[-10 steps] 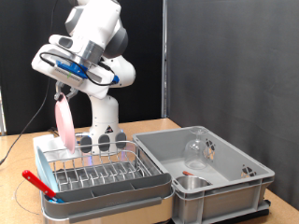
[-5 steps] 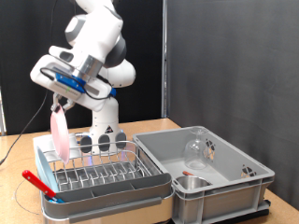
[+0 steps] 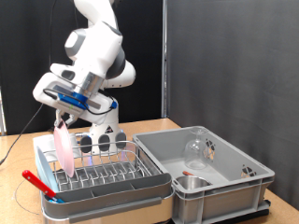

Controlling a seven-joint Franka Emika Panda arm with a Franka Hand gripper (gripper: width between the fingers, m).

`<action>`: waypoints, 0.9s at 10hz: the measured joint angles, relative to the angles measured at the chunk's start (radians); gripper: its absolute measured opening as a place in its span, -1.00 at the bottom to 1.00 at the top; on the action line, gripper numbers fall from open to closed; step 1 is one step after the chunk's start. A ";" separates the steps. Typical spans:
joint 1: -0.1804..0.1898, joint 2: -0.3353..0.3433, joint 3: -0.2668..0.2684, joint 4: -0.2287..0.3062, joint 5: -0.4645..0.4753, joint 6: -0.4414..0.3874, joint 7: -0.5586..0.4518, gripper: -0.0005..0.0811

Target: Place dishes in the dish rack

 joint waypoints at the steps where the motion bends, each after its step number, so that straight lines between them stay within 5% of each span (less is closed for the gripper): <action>1: 0.000 0.011 -0.002 -0.008 0.000 0.011 0.000 -0.90; 9: -0.022 0.088 -0.003 -0.028 -0.044 0.071 0.075 -0.90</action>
